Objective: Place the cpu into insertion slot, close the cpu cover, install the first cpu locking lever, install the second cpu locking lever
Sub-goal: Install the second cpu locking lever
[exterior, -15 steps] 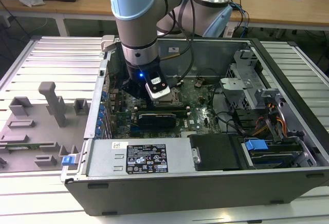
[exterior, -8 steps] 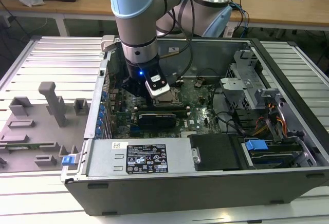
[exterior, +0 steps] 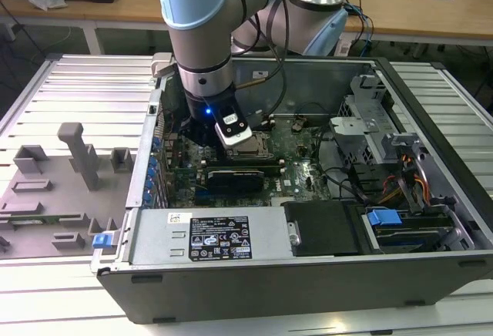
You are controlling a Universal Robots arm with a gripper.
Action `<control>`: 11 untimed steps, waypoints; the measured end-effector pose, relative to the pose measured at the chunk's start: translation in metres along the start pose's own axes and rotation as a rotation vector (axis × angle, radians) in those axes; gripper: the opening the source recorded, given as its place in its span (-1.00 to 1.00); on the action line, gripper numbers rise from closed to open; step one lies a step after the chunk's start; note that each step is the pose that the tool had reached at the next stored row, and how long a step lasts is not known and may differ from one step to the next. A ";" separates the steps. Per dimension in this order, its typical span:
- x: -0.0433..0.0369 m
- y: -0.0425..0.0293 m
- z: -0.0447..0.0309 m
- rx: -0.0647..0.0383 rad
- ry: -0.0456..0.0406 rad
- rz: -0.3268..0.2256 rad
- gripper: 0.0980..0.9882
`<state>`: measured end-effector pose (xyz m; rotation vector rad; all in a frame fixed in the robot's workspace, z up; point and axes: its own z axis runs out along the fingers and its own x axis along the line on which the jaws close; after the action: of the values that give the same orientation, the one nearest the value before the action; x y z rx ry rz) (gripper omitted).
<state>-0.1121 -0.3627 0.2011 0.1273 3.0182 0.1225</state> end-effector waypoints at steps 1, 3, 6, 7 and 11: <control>0.0001 -0.0001 0.0004 -0.001 -0.0010 -0.004 -0.98; 0.0002 -0.0003 0.0010 -0.002 -0.0017 -0.012 -0.98; -0.0001 -0.0003 0.0015 -0.002 -0.0012 -0.017 -0.98; -0.0013 -0.0002 0.0017 -0.003 -0.0008 -0.020 -0.98; -0.0039 -0.0005 0.0019 -0.004 -0.0001 -0.030 -0.98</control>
<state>-0.1080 -0.3633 0.1996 0.0810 3.0182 0.1253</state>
